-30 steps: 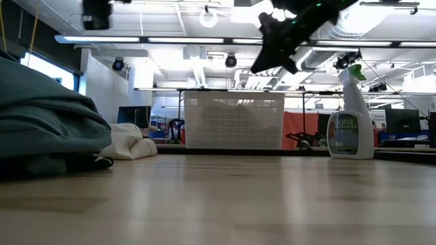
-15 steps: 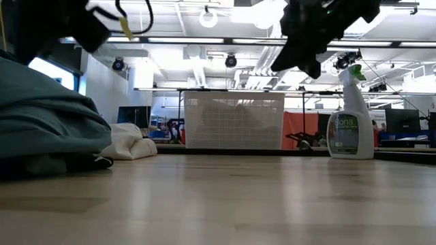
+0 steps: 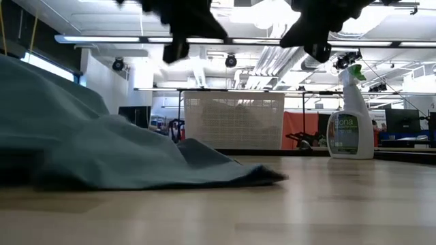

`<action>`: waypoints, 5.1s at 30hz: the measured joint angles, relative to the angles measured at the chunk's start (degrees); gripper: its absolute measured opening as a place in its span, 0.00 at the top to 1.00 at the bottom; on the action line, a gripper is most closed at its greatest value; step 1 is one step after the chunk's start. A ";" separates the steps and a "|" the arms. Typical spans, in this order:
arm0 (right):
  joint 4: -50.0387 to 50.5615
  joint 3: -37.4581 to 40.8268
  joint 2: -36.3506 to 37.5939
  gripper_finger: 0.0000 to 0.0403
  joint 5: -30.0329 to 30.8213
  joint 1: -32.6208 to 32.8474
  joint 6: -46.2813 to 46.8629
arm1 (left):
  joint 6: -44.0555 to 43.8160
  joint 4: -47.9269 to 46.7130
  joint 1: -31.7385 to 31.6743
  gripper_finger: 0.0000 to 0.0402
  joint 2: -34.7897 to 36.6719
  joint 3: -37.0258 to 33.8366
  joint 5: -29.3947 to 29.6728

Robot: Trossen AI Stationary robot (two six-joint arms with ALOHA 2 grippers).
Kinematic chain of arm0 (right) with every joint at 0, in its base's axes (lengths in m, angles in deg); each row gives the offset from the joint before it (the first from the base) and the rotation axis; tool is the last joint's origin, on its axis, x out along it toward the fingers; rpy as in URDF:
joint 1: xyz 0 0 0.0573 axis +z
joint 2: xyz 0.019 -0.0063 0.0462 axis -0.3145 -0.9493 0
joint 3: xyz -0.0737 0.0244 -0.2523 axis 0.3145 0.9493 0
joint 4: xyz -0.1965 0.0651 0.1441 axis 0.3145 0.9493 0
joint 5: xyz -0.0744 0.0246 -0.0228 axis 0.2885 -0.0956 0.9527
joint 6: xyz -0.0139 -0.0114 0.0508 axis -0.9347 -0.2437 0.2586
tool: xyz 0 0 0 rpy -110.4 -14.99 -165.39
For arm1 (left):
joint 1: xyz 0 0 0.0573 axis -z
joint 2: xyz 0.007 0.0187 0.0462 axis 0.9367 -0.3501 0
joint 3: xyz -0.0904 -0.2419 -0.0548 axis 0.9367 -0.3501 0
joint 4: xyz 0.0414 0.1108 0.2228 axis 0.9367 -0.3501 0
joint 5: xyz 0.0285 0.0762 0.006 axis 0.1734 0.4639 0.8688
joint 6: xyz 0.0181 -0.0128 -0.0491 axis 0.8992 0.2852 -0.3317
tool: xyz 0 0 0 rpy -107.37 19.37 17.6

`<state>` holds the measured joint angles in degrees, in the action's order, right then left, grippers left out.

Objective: Fold Laundry from Bin
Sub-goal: Fold the green pants

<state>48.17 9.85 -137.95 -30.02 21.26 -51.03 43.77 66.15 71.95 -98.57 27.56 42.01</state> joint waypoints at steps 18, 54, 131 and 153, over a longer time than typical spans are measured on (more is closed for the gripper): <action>1.10 -0.02 0.78 0.99 14.91 1.70 -0.08 | -29.52 -78.70 10.13 0.71 1.46 13.60 -1.37; 0.99 -0.02 2.69 0.99 13.77 3.82 -1.15 | -15.95 -37.17 1.08 1.00 15.23 5.96 8.75; 9.97 -0.04 30.90 0.99 16.86 3.88 9.58 | 3.93 -5.11 -22.00 0.40 -22.71 9.47 -8.71; 7.85 -0.04 29.07 0.99 21.69 3.86 9.10 | 14.58 -6.83 -15.73 0.99 -17.12 17.46 -21.59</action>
<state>56.02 9.81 -108.89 -8.34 25.12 -41.93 58.35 59.32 56.22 -115.69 45.02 20.42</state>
